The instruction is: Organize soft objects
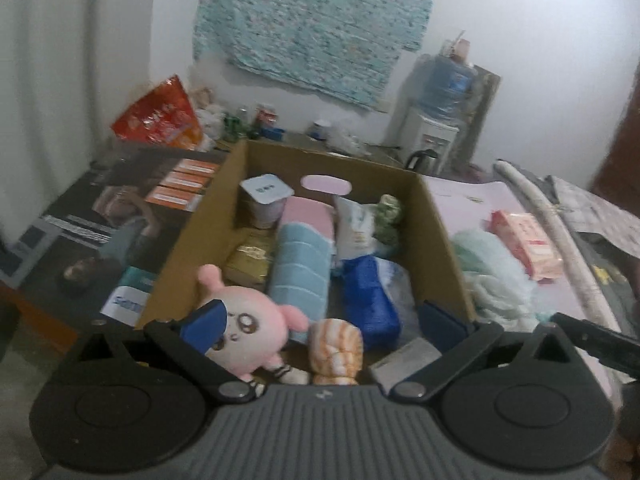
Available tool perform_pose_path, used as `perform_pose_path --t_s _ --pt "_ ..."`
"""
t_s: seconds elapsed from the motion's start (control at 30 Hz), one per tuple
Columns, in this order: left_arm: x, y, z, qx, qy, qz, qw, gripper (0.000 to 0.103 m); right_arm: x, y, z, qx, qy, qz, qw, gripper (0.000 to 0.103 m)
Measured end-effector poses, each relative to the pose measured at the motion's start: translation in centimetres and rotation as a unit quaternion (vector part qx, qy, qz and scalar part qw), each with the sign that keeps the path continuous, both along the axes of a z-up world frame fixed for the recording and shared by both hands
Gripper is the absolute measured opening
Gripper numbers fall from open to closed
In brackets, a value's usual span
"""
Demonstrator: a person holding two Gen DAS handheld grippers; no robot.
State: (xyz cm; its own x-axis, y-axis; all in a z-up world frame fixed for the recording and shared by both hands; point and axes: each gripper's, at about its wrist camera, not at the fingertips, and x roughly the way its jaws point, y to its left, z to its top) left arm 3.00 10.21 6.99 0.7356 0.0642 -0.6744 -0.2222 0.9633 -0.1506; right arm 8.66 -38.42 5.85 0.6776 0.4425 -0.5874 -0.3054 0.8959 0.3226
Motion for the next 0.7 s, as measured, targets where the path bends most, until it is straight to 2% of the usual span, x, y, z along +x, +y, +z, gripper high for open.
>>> perform_pose_path --t_s 0.13,0.23,0.43,0.7 --pt "-0.5 -0.1 -0.2 0.007 0.005 0.007 0.9999 0.103 -0.4 -0.1 0.0 -0.023 0.000 -0.008 1.000 0.102" --pt "-1.1 -0.6 -0.2 0.034 0.005 0.011 0.9993 0.103 -1.3 -0.1 0.2 -0.043 -0.010 -0.013 0.999 0.102" --pt "-1.9 -1.5 -0.1 0.059 0.000 0.010 0.9982 0.103 -2.9 0.9 1.1 -0.087 -0.040 -0.013 0.995 0.102" --pt "-3.1 -2.9 0.1 0.080 -0.013 0.001 0.9967 0.103 -6.2 2.4 2.9 -0.150 -0.092 -0.001 0.984 0.102"
